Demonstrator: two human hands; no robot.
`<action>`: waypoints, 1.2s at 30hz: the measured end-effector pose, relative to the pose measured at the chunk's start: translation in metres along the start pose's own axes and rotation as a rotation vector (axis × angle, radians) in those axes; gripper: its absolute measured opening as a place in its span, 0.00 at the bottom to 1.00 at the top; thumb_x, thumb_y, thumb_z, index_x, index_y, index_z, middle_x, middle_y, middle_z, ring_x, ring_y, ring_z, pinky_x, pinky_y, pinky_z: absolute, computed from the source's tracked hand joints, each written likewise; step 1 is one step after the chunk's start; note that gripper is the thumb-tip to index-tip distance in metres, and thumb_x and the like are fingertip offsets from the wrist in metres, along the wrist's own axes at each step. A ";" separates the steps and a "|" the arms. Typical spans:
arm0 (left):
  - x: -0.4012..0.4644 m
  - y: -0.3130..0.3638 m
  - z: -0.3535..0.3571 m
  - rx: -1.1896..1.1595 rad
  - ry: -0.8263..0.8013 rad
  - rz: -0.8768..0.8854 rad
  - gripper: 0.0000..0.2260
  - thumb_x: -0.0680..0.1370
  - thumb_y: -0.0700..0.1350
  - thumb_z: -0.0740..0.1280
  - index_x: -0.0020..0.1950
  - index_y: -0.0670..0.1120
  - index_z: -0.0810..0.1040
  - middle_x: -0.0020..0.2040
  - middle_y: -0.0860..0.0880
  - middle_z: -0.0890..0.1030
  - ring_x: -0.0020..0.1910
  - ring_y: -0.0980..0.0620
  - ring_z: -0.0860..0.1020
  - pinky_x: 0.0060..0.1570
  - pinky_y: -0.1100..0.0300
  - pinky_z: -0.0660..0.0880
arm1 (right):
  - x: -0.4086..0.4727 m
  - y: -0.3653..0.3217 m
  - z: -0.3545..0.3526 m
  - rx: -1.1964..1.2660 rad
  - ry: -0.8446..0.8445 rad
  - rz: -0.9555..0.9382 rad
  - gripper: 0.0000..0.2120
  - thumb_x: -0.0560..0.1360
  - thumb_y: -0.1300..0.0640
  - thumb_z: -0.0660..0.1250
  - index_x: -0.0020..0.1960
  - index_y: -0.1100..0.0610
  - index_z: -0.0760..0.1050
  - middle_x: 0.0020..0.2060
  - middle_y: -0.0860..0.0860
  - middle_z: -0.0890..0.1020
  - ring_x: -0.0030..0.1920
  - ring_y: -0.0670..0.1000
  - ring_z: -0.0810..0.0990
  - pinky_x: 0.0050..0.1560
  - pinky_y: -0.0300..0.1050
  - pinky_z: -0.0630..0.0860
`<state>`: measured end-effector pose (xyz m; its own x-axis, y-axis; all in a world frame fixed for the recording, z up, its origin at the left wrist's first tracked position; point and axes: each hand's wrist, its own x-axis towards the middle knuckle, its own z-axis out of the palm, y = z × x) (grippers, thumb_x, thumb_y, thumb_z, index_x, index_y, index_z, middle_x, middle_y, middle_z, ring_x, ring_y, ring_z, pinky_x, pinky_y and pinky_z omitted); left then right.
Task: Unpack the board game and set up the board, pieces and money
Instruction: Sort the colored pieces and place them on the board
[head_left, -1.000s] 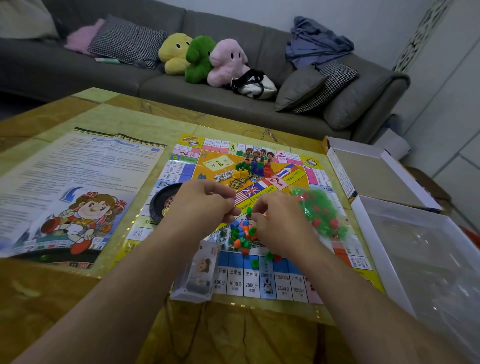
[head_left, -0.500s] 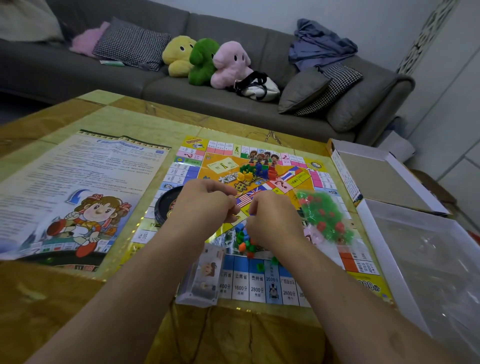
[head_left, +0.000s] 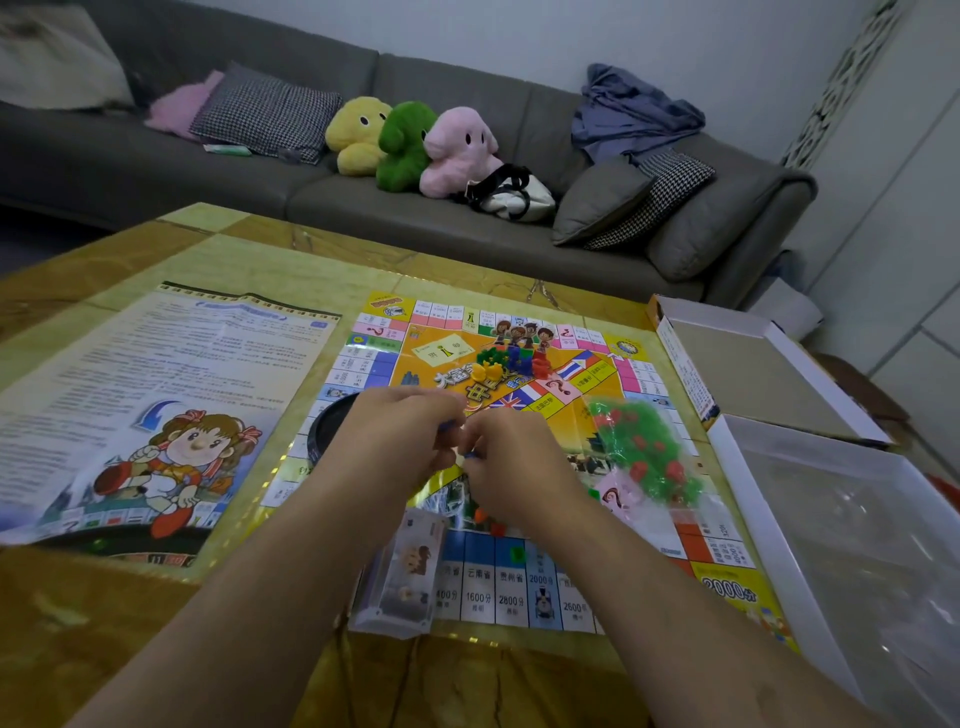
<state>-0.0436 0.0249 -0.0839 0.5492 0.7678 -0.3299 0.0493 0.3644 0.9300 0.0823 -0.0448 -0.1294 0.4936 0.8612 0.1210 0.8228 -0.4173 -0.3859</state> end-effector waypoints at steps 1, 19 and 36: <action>0.000 0.002 0.001 -0.079 -0.001 -0.049 0.05 0.79 0.39 0.72 0.50 0.37 0.83 0.36 0.42 0.80 0.32 0.48 0.77 0.35 0.57 0.75 | -0.002 0.002 -0.007 0.058 0.017 0.029 0.06 0.76 0.62 0.73 0.48 0.52 0.85 0.42 0.46 0.84 0.41 0.45 0.81 0.43 0.40 0.79; -0.056 -0.036 0.043 0.170 -0.353 0.075 0.03 0.78 0.42 0.74 0.49 0.45 0.87 0.36 0.44 0.82 0.35 0.50 0.81 0.44 0.54 0.79 | -0.105 0.029 -0.082 0.918 0.257 0.238 0.06 0.74 0.66 0.77 0.48 0.56 0.87 0.38 0.54 0.88 0.37 0.54 0.87 0.40 0.46 0.83; -0.076 -0.030 0.056 0.625 -0.203 0.706 0.11 0.77 0.39 0.75 0.50 0.52 0.77 0.45 0.61 0.81 0.43 0.65 0.82 0.39 0.72 0.76 | -0.118 0.044 -0.100 1.090 0.076 0.223 0.04 0.77 0.70 0.72 0.49 0.62 0.81 0.41 0.60 0.87 0.41 0.58 0.86 0.39 0.42 0.81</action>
<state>-0.0403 -0.0735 -0.0775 0.7537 0.5750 0.3184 0.0555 -0.5384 0.8409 0.0883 -0.1938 -0.0689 0.6458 0.7635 -0.0095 0.0450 -0.0505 -0.9977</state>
